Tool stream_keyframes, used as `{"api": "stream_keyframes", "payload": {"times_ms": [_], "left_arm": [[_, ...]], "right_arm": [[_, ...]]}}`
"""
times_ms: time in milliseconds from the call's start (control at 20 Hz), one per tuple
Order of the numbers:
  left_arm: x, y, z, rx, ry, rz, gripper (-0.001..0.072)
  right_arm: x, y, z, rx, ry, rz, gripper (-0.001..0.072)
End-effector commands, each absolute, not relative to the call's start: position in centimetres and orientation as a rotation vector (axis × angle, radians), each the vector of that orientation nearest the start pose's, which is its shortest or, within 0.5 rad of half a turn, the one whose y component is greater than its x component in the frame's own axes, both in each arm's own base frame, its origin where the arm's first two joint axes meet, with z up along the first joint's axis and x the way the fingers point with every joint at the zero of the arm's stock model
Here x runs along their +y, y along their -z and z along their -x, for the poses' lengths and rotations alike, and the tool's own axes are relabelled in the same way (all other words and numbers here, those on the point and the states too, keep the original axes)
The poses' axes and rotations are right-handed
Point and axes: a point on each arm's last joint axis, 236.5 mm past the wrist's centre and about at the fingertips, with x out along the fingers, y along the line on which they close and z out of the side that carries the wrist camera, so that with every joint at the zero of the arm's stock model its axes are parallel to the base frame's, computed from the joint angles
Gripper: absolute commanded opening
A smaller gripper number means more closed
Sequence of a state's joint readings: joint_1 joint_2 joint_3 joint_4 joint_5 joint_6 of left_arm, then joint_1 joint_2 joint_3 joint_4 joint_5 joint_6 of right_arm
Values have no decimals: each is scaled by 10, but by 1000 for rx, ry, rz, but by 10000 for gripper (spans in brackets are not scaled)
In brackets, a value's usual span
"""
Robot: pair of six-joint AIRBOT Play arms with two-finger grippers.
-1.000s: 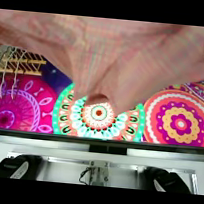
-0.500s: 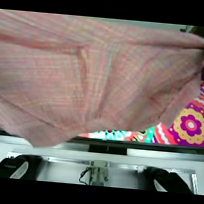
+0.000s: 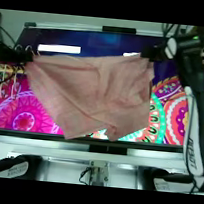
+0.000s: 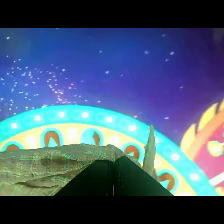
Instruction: Fold the shirts.
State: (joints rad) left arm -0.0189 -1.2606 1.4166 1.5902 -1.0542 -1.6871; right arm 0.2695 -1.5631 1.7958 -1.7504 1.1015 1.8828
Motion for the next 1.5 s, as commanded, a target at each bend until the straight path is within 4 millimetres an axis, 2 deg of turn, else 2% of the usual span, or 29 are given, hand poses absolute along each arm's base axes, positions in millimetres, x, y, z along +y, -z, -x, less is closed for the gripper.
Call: {"api": "stream_keyframes", "payload": {"times_ms": [0, 100, 150, 200, 250, 300, 400, 450, 550, 600, 700, 750, 850, 900, 1000, 1050, 1250, 1450], "left_arm": [[-55, -23, -472, 1133, 61, 303, 28], [-79, 7, -466, 1233, 107, 415, 30], [-85, 14, -463, 1266, 119, 443, 87], [-85, 15, -458, 1287, 123, 445, 285], [-83, 12, -453, 1308, 143, 421, 536], [-76, 4, -444, 1344, 176, 376, 652], [-51, -17, -417, 1452, 192, 316, 649], [-41, -25, -399, 1506, 193, 319, 648], [-33, -34, -356, 1606, 193, 360, 636], [-37, -28, -332, 1626, 190, 374, 590], [-63, 4, -277, 1655, 210, 452, 592], [-86, 23, -245, 1674, 240, 543, 593], [-127, 49, -195, 1675, 275, 767, 594], [-140, 58, -180, 1654, 277, 861, 594], [-157, 68, -164, 1594, 277, 1001, 594], [-161, 71, -164, 1558, 262, 1060, 594], [-155, 85, -177, 1471, 184, 1118, 594], [-156, 79, -196, 1396, 162, 1190, 592]], "right_arm": [[150, -49, -550, 997, -80, -269, 49], [163, -24, -546, 1062, -104, -314, 49], [167, -22, -545, 1071, -117, -327, 97], [165, -25, -546, 1065, -119, -333, 382], [160, -34, -546, 1053, -128, -318, 591], [150, -49, -543, 1044, -148, -270, 591], [114, -84, -527, 1053, -159, -141, 591], [83, -96, -511, 1085, -126, -71, 591], [19, -104, -466, 1229, -40, -5, 590], [-2, -103, -443, 1313, -32, -15, 589], [-33, -102, -406, 1430, -30, -68, 590], [-44, -103, -394, 1451, -18, -111, 589], [-55, -106, -384, 1444, -11, -180, 590], [-56, -108, -382, 1435, -14, -201, 590], [-53, -110, -383, 1429, -29, -210, 590], [-48, -110, -384, 1429, -43, -205, 590], [-25, -111, -390, 1417, -99, -150, 589], [-11, -111, -394, 1405, -136, -114, 590]]}}
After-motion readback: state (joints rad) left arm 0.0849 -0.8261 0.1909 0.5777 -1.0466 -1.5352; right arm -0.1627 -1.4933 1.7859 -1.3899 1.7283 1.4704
